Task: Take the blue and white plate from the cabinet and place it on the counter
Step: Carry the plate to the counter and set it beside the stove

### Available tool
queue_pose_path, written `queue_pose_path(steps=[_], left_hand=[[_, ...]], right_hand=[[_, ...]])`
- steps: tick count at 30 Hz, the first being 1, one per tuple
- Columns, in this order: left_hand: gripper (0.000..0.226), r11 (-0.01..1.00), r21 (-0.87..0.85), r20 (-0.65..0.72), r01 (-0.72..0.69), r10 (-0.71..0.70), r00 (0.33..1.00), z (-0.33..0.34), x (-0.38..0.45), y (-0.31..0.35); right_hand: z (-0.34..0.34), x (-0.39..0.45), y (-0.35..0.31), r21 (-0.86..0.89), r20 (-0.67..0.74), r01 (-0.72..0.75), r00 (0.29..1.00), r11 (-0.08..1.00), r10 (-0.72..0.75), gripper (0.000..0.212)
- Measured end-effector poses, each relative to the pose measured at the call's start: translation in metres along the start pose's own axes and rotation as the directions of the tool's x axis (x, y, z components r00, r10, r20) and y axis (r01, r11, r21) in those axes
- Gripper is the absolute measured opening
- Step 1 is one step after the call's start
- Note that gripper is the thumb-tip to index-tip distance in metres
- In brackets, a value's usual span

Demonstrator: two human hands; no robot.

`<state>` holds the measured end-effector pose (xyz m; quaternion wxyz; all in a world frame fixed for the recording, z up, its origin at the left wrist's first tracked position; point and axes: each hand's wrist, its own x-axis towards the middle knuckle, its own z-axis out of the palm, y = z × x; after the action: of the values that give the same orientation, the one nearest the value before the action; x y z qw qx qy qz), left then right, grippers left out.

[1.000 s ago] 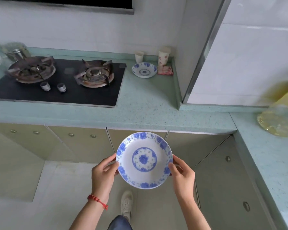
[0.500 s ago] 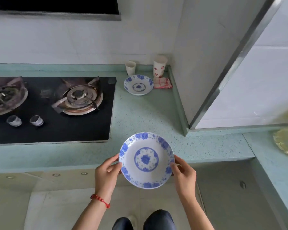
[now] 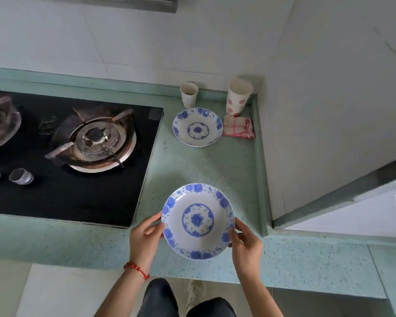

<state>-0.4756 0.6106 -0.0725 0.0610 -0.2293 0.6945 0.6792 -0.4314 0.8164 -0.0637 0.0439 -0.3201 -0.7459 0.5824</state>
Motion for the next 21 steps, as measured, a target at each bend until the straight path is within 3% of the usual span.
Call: queue_pose_path(steps=[6,21], left_hand=[[0.029,1.0,0.004,-0.029,0.031,-0.031,0.999,0.015,0.035,-0.001],[0.032,0.995,0.029,0.051,0.099,-0.101,0.994,0.02,0.078,-0.004]], right_hand=[[0.015,0.035,-0.003,-0.073,0.033,0.016,0.999,0.997,-0.013,0.026],[0.039,0.065,0.002,-0.116,-0.047,-0.038,0.998,0.993,0.032,0.029]])
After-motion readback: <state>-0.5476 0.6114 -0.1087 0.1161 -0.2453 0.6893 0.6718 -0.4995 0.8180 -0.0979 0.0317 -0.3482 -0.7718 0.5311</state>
